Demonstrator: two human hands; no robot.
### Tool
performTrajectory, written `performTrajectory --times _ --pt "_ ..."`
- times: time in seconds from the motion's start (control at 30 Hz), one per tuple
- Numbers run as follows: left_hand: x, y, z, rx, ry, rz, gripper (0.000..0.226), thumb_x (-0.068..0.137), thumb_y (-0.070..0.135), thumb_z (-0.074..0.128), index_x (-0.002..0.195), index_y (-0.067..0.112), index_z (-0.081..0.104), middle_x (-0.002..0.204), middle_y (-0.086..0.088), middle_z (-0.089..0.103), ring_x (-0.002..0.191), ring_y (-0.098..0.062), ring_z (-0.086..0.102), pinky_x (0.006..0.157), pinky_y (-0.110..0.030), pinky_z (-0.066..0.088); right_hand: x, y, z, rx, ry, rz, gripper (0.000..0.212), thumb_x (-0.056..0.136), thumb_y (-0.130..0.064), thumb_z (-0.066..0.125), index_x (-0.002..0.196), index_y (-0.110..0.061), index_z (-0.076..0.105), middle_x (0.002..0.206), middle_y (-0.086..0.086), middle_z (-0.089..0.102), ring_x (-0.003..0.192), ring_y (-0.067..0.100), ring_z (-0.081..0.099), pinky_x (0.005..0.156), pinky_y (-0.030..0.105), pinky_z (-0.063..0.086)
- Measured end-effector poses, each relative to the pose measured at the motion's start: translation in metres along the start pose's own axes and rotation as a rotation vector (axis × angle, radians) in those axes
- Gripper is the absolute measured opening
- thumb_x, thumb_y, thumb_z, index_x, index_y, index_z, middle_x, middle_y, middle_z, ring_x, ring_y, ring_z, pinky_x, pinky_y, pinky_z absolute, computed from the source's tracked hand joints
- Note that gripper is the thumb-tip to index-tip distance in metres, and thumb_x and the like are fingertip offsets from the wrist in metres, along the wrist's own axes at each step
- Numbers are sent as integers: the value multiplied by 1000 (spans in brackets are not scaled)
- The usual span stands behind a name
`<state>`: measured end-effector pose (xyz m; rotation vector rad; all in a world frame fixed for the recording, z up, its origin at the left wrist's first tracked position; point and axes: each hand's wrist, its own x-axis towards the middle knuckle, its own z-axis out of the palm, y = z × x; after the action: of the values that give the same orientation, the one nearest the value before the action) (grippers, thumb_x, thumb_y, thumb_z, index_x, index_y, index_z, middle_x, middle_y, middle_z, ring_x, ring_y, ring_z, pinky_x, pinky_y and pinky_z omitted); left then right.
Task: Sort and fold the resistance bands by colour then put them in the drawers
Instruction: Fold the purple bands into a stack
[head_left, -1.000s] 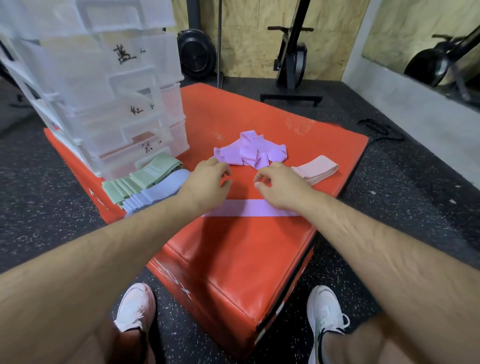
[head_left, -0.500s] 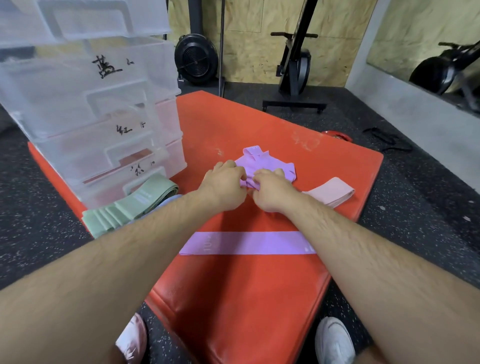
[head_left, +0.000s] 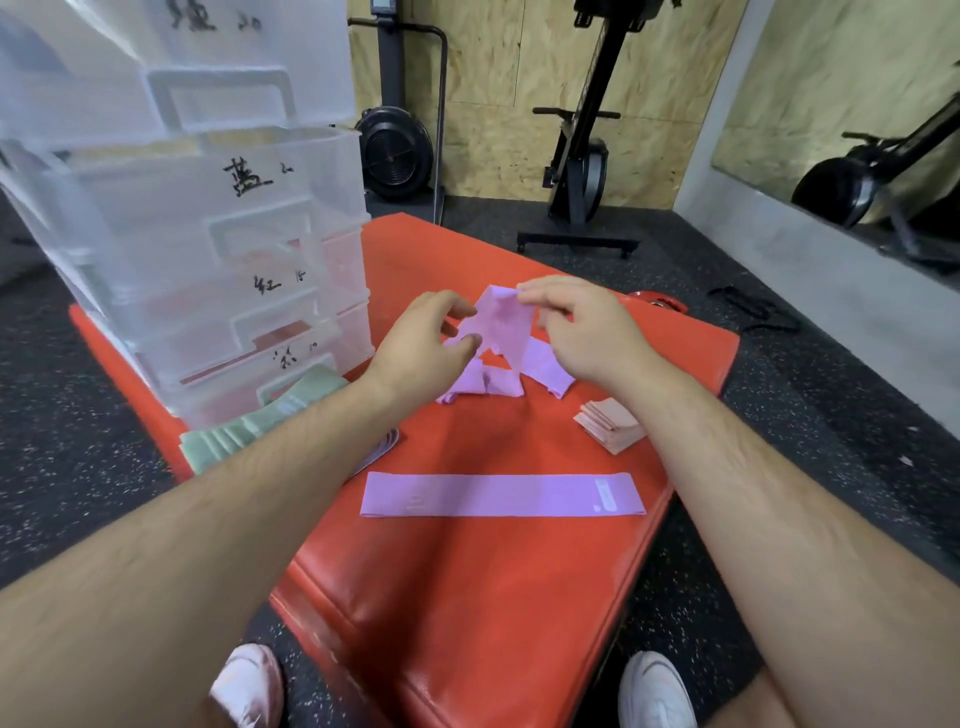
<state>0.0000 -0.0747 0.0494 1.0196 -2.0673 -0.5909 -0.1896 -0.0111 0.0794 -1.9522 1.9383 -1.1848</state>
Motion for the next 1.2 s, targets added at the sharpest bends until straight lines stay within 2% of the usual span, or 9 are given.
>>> performTrajectory --times 0.07,0.2,0.43,0.63,0.73,0.87,1.03,1.1,1.2 --pt "-3 11 -8 -98 29 5 21 89 18 68 108 17 61 110 4 62 92 -13 59 82 -24 47 -7 -13 -10 68 25 -35 40 93 9 46 115 -7 75 129 1 67 121 8 58 106 24 45" --pt "-10 28 -17 -183 46 6 14 89 23 70 100 17 63 97 4 69 85 -12 63 76 -26 52 -22 -36 -25 132 75 -124 32 95 6 52 109 -9 77 119 -5 69 109 -7 56 93 3 38" --pt "-18 52 -26 -444 120 -48 4 92 23 69 90 19 70 78 9 66 67 -1 55 64 -15 44 -34 -47 -34 274 81 -89 34 94 6 52 102 -15 78 108 -12 72 104 -10 62 87 5 41" --pt "-20 57 -31 -546 106 -108 8 92 22 69 90 15 70 77 8 66 68 -2 57 60 -12 43 -38 -47 -25 360 46 36 27 102 -18 54 119 -33 68 112 -14 72 103 3 64 79 13 46" --pt "-23 58 -35 -574 88 -113 8 91 24 70 90 16 72 80 5 69 72 -4 59 63 -15 44 -40 -48 -25 336 30 28 17 95 -26 69 112 -25 72 104 -14 72 95 1 65 80 11 47" --pt "-25 59 -36 -547 102 -106 10 88 27 73 90 19 69 82 5 68 72 -4 57 65 -19 44 -41 -52 -21 292 64 -12 8 94 -14 68 98 -15 75 90 -3 74 73 -3 60 69 8 42" --pt "-25 62 -42 -460 93 8 30 86 30 76 113 28 64 104 10 65 71 -2 50 70 -14 44 -40 -58 -24 323 70 -42 7 93 -10 69 95 -14 75 85 -9 71 72 -4 58 71 11 44" --pt "-25 66 -46 -445 40 61 11 90 24 72 100 27 71 91 13 70 72 2 55 70 -14 43 -39 -60 -24 359 84 -48 8 91 -9 71 97 -13 73 86 -7 71 75 0 60 73 14 46" --pt "-26 66 -46 -489 35 73 8 91 18 70 87 24 73 81 10 72 75 -2 62 70 -19 47 -40 -58 -21 477 58 14 18 91 -11 73 108 -13 68 94 -2 74 85 4 65 74 16 48"
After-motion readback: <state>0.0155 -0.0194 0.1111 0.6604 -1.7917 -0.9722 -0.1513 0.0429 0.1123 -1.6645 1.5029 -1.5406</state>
